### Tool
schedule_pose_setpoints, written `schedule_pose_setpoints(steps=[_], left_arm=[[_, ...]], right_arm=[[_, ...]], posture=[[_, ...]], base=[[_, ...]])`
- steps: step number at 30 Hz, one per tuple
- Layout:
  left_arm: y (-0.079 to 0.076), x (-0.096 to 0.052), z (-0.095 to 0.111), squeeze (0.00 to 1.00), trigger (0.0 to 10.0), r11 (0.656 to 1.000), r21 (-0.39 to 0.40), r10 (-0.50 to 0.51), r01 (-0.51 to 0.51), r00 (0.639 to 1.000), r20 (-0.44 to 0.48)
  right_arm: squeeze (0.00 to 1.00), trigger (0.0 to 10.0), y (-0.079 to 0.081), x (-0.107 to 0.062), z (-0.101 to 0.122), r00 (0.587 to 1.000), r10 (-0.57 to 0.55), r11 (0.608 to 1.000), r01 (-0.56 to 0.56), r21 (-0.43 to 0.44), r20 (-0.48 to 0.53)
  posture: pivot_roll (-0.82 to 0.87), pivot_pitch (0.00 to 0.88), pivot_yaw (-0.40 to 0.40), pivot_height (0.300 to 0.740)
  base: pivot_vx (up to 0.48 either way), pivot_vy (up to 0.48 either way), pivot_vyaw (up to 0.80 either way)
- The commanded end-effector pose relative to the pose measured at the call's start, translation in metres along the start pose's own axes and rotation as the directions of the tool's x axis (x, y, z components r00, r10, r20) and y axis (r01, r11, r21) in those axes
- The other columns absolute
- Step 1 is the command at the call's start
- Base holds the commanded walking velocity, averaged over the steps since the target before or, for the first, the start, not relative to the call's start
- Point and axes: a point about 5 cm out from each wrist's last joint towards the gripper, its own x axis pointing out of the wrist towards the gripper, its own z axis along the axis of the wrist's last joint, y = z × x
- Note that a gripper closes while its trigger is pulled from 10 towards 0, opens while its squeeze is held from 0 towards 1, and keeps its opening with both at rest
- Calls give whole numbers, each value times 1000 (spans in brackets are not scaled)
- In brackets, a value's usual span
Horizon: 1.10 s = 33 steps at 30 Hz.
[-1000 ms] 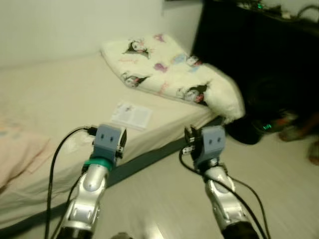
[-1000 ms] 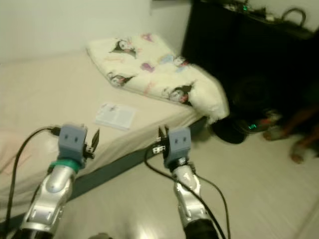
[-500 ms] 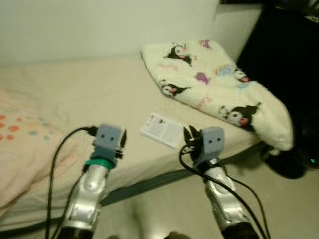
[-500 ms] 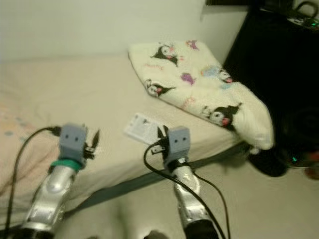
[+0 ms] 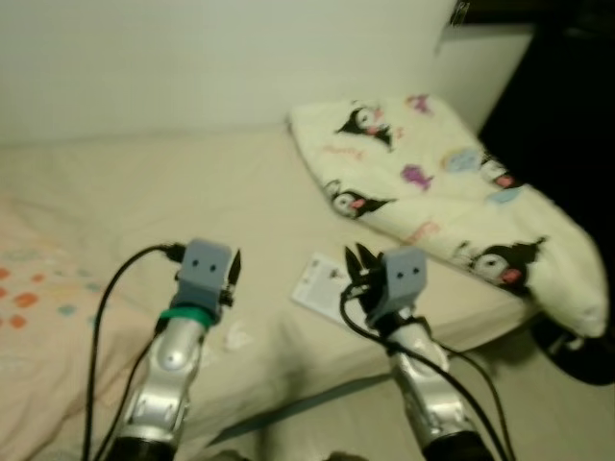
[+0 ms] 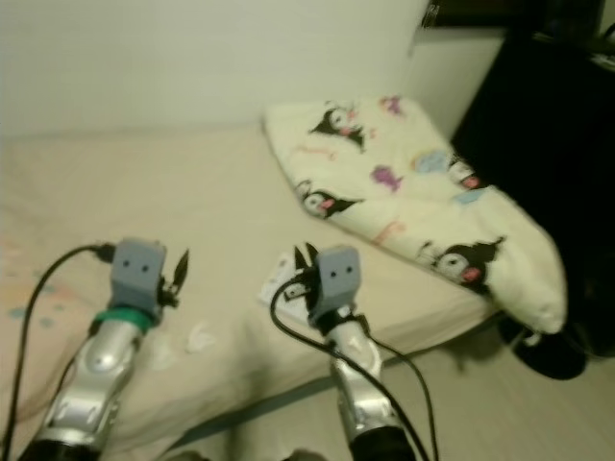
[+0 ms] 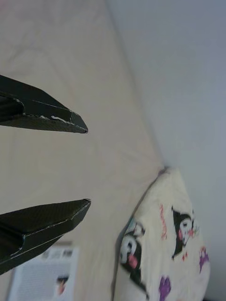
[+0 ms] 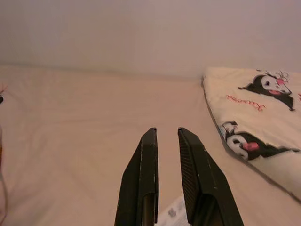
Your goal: Clean up the room
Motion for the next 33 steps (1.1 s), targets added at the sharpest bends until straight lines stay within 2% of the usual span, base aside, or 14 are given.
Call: schedule_pose_setpoints(steps=[1,5,24,27,31,33], left_arm=[[-6,-3,-4,0,10000,1000,-8,-24,24,999,-22],[-7,-11,-16,0,10000,998,6,-61,61,995,-74],[-10,-19,-25,0,10000,996,16,-87,89,991,-103],[-9,-24,-35,0,10000,995,37,-86,91,987,-134],[4,-41,-73,0,10000,993,112,-11,41,967,-255],[6,-44,-77,0,10000,992,120,-4,37,963,-268]], right_arm=[[0,10000,-7,-4,-4,999,-24,1000,24,-1,-21],[0,10000,-7,-5,-4,999,-22,1000,22,2,-25],[0,10000,-6,-8,-6,999,-19,1000,19,11,-34],[0,10000,-5,-8,-6,999,-20,1000,20,11,-36],[0,10000,-5,-12,-12,998,-28,999,28,14,-58],[0,10000,-5,-13,-13,998,-30,999,31,16,-63]], posture=[[-38,14,-20,708],[-38,17,-17,708],[-41,26,-12,708],[-39,27,-11,708],[-37,36,-14,708],[-37,36,-14,708]], base=[[0,0,0],[0,0,0],[0,0,0],[0,0,0],[0,0,0],[0,0,0]])
